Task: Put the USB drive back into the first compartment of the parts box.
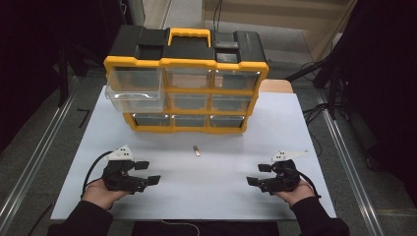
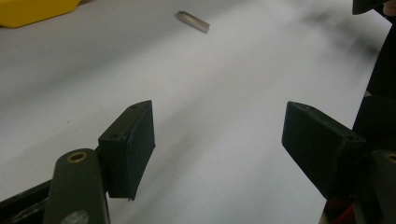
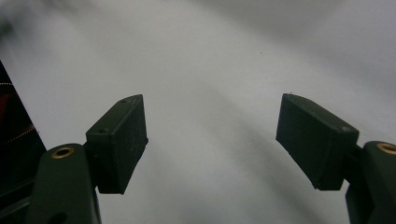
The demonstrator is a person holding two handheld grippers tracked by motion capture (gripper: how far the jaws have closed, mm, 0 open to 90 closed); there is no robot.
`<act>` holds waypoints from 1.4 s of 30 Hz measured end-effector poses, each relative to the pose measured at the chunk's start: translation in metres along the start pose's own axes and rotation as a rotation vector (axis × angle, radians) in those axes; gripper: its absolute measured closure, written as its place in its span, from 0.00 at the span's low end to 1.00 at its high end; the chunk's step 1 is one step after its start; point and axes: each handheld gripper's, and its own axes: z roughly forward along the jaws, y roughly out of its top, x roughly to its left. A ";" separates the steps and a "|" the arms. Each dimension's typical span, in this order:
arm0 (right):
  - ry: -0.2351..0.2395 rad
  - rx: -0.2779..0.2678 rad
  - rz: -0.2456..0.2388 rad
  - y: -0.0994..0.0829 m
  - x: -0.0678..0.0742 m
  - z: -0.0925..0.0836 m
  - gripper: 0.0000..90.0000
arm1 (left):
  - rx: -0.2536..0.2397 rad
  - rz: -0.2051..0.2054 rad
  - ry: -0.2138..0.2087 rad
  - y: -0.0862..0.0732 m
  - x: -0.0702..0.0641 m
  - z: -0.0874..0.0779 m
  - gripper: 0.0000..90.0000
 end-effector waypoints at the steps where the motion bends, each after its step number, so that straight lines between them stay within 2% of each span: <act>1: 0.001 -0.001 0.001 0.000 0.000 0.000 0.25 | 0.000 -0.001 0.000 0.000 0.000 0.000 0.30; 7: 0.002 0.015 -0.005 0.001 0.000 0.001 0.25 | 0.005 0.008 -0.004 0.000 0.000 0.000 0.30; 25: 0.003 0.014 0.001 -0.001 -0.001 0.000 0.25 | -0.018 0.007 -0.017 0.002 -0.001 0.001 0.30; 27: 0.001 0.013 0.006 -0.001 -0.001 -0.001 0.25 | -0.015 0.001 -0.002 0.003 0.001 0.002 0.30; 42: 0.002 0.020 0.017 0.000 -0.003 0.000 0.25 | 0.002 0.011 -0.002 0.003 0.001 0.006 0.30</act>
